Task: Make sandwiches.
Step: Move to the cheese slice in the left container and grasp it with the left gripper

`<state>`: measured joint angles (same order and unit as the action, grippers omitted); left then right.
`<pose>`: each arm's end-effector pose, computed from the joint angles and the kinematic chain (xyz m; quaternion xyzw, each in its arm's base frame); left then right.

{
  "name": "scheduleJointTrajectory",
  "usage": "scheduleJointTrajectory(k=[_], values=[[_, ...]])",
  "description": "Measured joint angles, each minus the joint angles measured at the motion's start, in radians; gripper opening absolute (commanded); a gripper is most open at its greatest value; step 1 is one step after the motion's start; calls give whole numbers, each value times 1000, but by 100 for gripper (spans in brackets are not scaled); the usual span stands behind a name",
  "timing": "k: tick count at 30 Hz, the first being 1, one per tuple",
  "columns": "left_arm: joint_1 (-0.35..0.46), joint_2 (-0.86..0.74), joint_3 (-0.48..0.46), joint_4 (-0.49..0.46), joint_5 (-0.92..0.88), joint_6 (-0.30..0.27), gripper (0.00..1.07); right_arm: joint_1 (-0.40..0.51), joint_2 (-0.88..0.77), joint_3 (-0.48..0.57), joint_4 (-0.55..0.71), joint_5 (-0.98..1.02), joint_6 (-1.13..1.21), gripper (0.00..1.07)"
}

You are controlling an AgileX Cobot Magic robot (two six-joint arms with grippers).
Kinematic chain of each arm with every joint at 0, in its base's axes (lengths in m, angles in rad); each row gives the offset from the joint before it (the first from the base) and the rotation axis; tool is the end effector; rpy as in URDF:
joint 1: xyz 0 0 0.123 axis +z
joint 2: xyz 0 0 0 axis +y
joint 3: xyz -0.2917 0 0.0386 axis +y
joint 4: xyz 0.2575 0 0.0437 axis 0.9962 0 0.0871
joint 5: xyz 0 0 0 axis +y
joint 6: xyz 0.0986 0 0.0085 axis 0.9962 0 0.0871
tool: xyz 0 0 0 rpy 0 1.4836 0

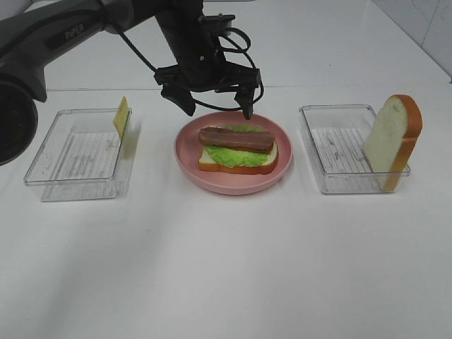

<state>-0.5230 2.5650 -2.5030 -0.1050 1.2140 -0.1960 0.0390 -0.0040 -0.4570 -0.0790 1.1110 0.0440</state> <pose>0.4821 -0.2892 0.1860 0.1510 0.9688 -0.1151 0.1592 0.0031 -0.0069 0.2614 0.0039 0.8750 -0.0194 0.4838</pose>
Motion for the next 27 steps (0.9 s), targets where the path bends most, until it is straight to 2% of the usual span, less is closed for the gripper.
scheduleJointTrajectory(k=[6, 13, 15, 16, 18, 19, 20, 21, 22, 24, 25, 26, 27], values=[[0, -59, 0, 1, 2, -19, 102, 0, 0, 0, 0, 0, 0, 80], [2, -175, 40, 59, 0, -15, 100, 0, 0, 0, 0, 0, 0, 80], [6, -242, 118, 112, 0, 3, 100, 0, 0, 0, 0, 0, 0, 80], [6, -242, 118, 112, 0, 3, 100, 0, 0, 0, 0, 0, 0, 80], [33, -317, 216, 138, 0, 8, 100, 0, 0, 0, 0, 0, 0, 80], [33, -317, 216, 138, 0, 8, 100, 0, 0, 0, 0, 0, 0, 80], [72, -363, 283, 146, -1, 8, 100, 0, 0, 0, 0, 0, 0, 80], [72, -363, 283, 146, -1, 8, 100, 0, 0, 0, 0, 0, 0, 80], [116, -397, 352, 149, -1, 7, 100, 0, 0, 0, 0, 0, 0, 80], [141, -411, 382, 149, -1, 7, 100, 0, 0, 0, 0, 0, 0, 80], [185, -425, 427, 149, 0, 5, 100, 0, 0, 0, 0, 0, 0, 80], [185, -425, 427, 149, 0, 5, 100, 0, 0, 0, 0, 0, 0, 80], [227, -427, 461, 144, 0, 5, 100, 0, 0, 0, 0, 0, 0, 80]])
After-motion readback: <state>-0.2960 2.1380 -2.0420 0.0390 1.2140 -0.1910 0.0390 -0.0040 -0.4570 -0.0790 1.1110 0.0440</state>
